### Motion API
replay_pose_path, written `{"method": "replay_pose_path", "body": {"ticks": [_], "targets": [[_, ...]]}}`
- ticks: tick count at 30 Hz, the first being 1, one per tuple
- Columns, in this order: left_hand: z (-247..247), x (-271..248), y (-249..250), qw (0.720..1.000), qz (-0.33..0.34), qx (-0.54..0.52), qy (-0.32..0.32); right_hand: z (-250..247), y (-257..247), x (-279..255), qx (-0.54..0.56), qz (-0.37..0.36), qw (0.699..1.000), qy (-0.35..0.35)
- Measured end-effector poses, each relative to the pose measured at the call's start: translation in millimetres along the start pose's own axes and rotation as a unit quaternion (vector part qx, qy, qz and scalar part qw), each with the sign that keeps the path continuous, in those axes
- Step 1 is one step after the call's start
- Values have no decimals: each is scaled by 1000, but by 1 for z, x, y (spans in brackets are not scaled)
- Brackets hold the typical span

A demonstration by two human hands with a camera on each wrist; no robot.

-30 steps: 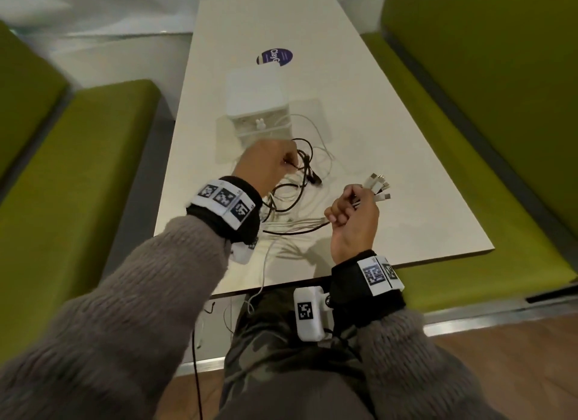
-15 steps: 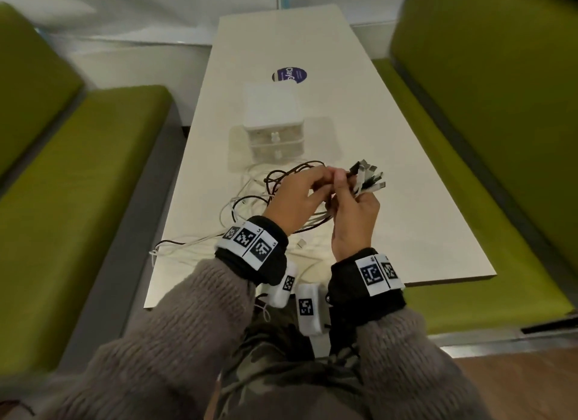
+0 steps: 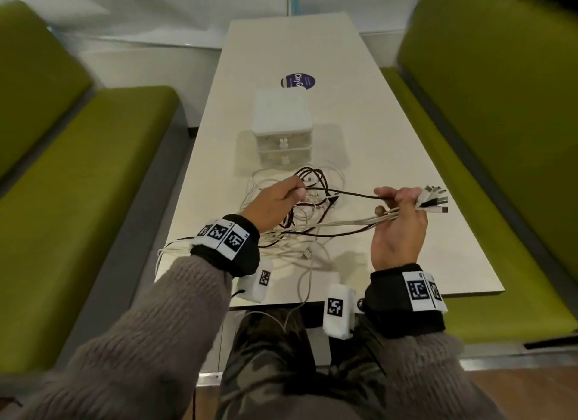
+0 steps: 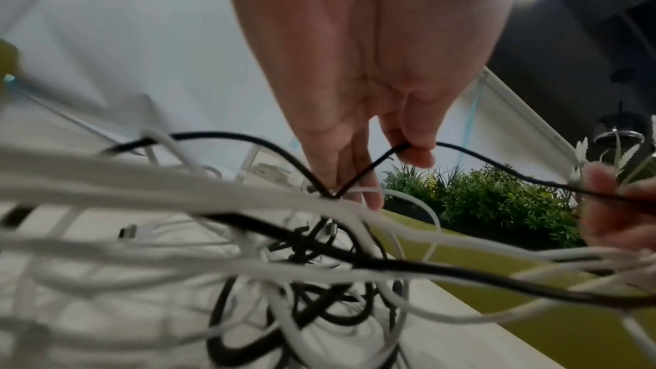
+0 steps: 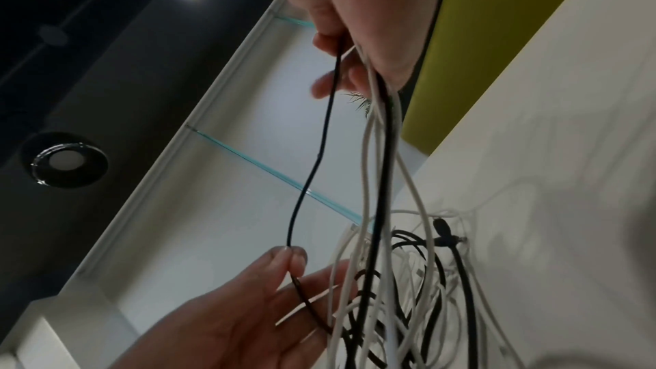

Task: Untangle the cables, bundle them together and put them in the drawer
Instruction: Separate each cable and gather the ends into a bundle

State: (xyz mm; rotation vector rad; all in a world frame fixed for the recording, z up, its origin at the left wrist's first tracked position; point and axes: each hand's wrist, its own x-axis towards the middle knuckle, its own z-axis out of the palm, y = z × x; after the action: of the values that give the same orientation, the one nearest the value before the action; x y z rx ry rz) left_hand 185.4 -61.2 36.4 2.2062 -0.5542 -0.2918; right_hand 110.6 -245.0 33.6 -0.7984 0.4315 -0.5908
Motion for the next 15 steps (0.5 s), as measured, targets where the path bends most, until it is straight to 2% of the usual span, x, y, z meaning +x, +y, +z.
{"method": "replay_pose_path", "body": {"ticks": [2,4,6,9,13,15], "targets": [[4,-1,2,1000,14,-20,-5,4,-4,-1,42,13,999,-18],[7,-2,6,999,29,-30,4,9,-6,-4,23,30,999,-34],[10,-2,10,998,42,-32,28,14,-2,-7,-70,20,996,-49],[14,-2,18,995,76,-29,57,18,15,-13,-226,-9,971,-83],[20,-2,27,988,132,-25,74,21,28,-22,-339,-15,928,-154],[21,-3,23,986,146,-28,71,21,26,-21,-378,-29,911,-163]]}}
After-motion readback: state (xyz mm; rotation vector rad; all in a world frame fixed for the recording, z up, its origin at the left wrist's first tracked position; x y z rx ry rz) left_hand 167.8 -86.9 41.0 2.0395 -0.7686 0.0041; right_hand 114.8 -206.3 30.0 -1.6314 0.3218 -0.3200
